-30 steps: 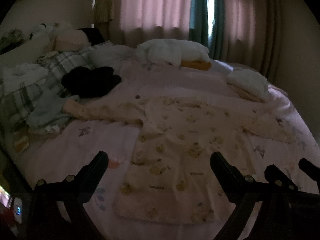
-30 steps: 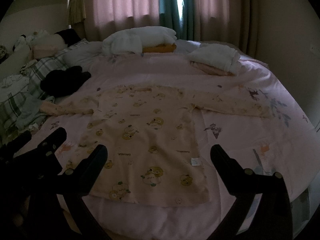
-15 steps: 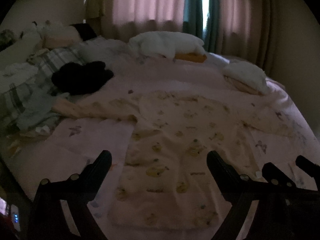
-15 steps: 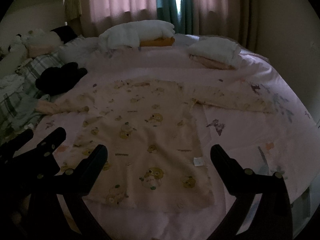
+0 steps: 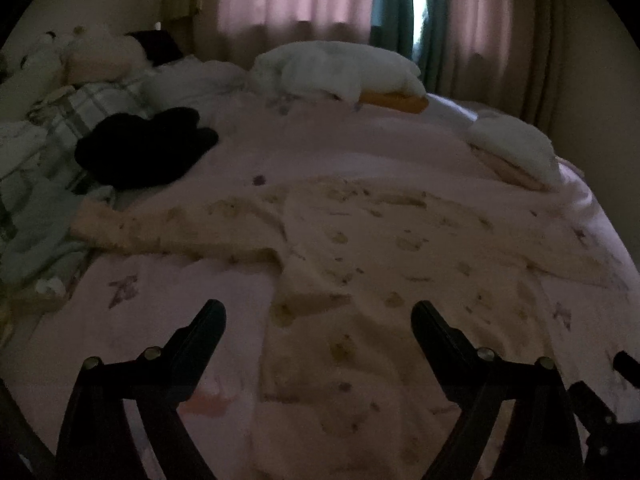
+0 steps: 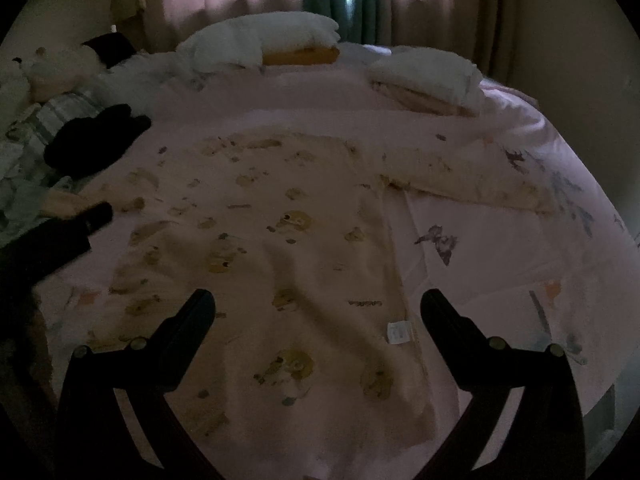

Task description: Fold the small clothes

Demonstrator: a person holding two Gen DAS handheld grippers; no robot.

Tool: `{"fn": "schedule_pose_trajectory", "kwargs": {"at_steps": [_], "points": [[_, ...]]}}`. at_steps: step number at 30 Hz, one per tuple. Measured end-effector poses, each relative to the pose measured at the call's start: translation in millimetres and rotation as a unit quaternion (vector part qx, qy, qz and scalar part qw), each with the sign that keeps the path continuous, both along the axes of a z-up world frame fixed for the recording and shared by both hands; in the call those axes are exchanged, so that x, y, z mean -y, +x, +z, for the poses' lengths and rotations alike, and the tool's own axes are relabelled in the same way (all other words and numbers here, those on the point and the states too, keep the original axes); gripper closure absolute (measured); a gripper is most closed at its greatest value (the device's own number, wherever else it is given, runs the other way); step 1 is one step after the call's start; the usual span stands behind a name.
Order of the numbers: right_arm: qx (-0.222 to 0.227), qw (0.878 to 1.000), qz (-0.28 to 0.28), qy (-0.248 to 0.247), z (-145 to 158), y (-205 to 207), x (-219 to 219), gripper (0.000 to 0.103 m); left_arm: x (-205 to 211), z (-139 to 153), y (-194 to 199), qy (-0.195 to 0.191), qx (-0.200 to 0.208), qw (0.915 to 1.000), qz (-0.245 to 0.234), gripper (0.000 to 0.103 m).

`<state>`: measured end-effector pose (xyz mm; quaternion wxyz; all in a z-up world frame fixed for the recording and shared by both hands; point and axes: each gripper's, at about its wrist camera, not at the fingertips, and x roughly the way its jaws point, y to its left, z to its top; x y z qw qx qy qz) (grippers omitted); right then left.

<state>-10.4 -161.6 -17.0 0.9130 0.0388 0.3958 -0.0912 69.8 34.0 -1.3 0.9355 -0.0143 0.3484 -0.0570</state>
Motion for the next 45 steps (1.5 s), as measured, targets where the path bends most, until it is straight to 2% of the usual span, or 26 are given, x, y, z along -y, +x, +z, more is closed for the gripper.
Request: {"fn": "schedule_pose_trajectory", "kwargs": {"at_steps": [8, 18, 22, 24, 28, 29, 31, 33, 34, 38, 41, 43, 44, 45], "points": [[-0.016, 1.000, -0.005, 0.002, -8.9, 17.4, 1.8, 0.000, 1.5, -8.4, -4.2, 0.003, -0.012, 0.9999, -0.006, 0.009], [0.002, 1.000, 0.003, -0.003, 3.6, 4.2, -2.7, 0.000, 7.7, 4.7, -16.0, 0.001, -0.003, 1.0000, -0.005, 0.009], [0.008, 1.000, 0.004, -0.003, 8.7, -1.8, -4.3, 0.000, 5.6, 0.4, -6.4, 0.004, -0.011, 0.9999, 0.000, 0.009], [0.009, 1.000, 0.003, -0.005, 8.7, -3.5, -4.8, 0.000, -0.7, -4.5, 2.7, -0.012, -0.029, 0.9995, 0.003, 0.009], [0.002, 1.000, 0.003, -0.006, 5.3, -1.0, -3.9, 0.000, -11.6, -11.8, 22.3, -0.061, -0.037, 0.9974, -0.006, 0.009], [0.001, 1.000, 0.003, -0.005, 4.1, 0.4, -3.7, 0.000, -12.5, -14.4, 30.3, -0.064, -0.041, 0.9971, -0.007, 0.011], [-0.003, 1.000, 0.004, -0.002, 1.2, 3.4, -2.6, 0.000, -13.4, -22.2, 52.7, -0.065, -0.048, 0.9967, -0.013, 0.020], [-0.008, 1.000, 0.004, -0.003, -2.8, 5.1, -1.5, 0.000, -15.0, -35.9, 82.6, -0.064, -0.074, 0.9952, -0.008, 0.028], [-0.011, 1.000, 0.004, -0.005, -5.2, 5.3, -1.0, 0.000, -16.0, -44.5, 97.1, -0.064, -0.091, 0.9938, -0.006, 0.035], [-0.022, 1.000, -0.001, -0.009, -16.0, 4.8, 8.2, 0.000, -20.3, -87.5, 155.3, -0.089, -0.179, 0.9798, -0.001, 0.045], [-0.033, 0.999, -0.021, -0.011, -24.3, 6.3, 23.5, 0.000, -20.9, -97.2, 170.6, -0.116, -0.178, 0.9772, 0.003, 0.049], [-0.039, 0.998, -0.040, -0.009, -29.2, 6.5, 39.4, 0.000, -15.4, -97.4, 175.4, -0.120, -0.188, 0.9748, -0.006, 0.049], [-0.040, 0.998, -0.050, -0.005, -31.1, 7.0, 46.9, 0.000, -12.7, -97.0, 176.1, -0.118, -0.192, 0.9741, -0.014, 0.051], [-0.040, 0.998, -0.058, -0.001, -32.6, 6.7, 53.4, 0.001, -10.0, -99.0, 175.2, -0.112, -0.195, 0.9742, -0.018, 0.058]]}}
